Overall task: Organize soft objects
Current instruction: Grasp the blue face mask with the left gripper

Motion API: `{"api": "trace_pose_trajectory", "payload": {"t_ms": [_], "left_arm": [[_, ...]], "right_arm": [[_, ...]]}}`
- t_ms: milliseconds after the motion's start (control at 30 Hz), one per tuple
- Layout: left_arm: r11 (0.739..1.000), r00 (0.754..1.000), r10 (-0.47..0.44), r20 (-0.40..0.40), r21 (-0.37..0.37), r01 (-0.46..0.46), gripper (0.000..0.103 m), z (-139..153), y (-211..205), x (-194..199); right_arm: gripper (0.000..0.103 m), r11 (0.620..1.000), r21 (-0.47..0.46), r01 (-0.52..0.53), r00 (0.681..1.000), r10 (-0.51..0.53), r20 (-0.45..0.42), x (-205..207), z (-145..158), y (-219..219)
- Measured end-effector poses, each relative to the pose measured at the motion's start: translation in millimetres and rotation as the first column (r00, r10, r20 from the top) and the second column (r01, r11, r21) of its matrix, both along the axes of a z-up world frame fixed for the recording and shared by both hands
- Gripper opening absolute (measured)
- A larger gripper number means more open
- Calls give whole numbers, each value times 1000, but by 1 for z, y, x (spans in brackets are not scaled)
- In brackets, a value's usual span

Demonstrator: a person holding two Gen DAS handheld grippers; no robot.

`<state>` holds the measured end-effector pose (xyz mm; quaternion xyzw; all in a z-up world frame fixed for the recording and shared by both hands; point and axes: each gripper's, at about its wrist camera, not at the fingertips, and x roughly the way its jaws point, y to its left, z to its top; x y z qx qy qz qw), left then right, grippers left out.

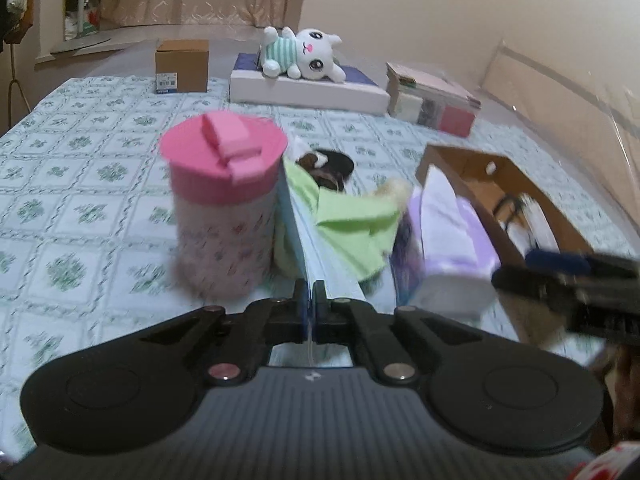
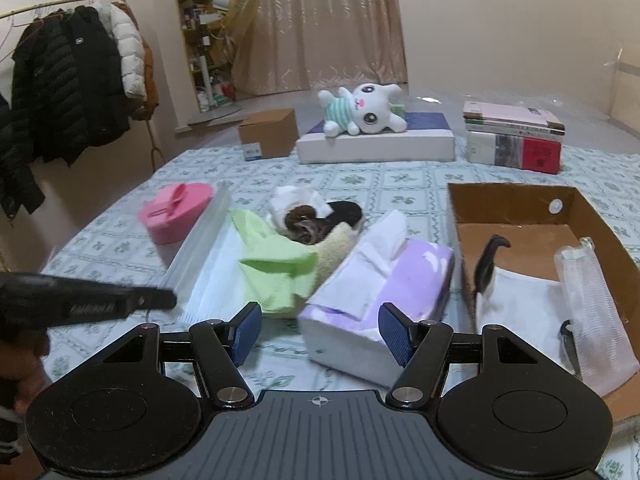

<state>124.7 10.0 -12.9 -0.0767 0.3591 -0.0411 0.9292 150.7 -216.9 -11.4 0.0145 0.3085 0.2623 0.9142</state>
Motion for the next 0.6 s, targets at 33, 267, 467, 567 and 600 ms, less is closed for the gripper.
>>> {"api": "trace_pose_trajectory", "payload": {"t_ms": [33, 267, 467, 567, 600], "left_arm": [[1000, 1000, -4, -6, 7, 4, 0, 1, 3, -9], [999, 998, -7, -58, 39, 9, 0, -6, 23, -53], [998, 997, 10, -83, 59, -5, 27, -15, 33, -57], [995, 998, 7, -69, 103, 0, 50, -15, 32, -51], [993, 998, -2, -68, 115, 10, 51, -16, 32, -47]], "right_arm": [[65, 1000, 2, -8, 1000, 8, 1, -3, 1, 2], [65, 998, -8, -57, 998, 57, -4, -17, 0, 23], [65, 995, -29, -94, 995, 94, -19, -15, -8, 41], [65, 995, -38, -97, 995, 97, -23, -11, -11, 46], [65, 995, -40, -97, 995, 96, -25, -10, -12, 47]]}}
